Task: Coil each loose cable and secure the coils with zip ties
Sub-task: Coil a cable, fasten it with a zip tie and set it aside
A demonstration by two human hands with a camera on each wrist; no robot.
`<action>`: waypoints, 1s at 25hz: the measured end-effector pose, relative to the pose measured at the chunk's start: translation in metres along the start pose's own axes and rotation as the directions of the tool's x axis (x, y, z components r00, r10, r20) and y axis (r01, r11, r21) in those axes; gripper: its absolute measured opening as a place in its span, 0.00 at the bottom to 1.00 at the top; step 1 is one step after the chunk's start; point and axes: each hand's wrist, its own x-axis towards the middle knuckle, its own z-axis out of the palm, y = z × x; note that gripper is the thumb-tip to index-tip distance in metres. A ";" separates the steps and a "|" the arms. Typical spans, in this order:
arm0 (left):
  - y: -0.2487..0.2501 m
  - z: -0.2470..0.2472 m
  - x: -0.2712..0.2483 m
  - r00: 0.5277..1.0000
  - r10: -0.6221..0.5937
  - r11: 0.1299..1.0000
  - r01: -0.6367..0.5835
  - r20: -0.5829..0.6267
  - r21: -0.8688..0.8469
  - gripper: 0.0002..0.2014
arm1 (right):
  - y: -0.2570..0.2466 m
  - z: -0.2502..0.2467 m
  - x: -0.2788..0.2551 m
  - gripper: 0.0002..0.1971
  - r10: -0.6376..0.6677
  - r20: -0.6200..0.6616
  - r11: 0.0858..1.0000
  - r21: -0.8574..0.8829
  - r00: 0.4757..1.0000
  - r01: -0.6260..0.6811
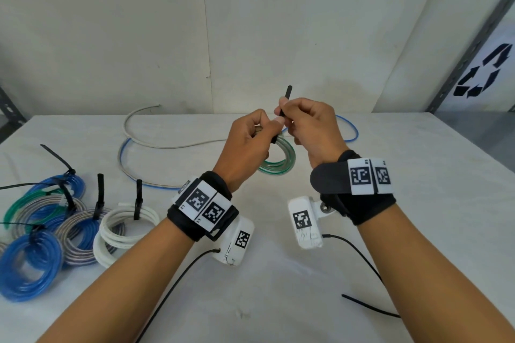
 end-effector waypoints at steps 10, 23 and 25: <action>-0.012 0.002 0.001 0.995 -0.069 0.997 0.072 -0.076 0.042 0.18 | 0.020 0.016 0.016 0.15 0.190 -0.089 0.979 0.097 0.978 -0.181; -0.014 0.007 0.008 0.977 -0.104 0.989 0.121 -0.188 0.080 0.13 | 0.022 0.011 0.024 0.16 0.171 -0.046 0.984 -0.040 0.984 -0.173; -0.008 -0.006 0.013 0.955 -0.143 0.989 0.147 -0.261 -0.002 0.13 | 0.010 0.008 0.014 0.20 0.156 0.039 0.982 -0.114 0.987 -0.151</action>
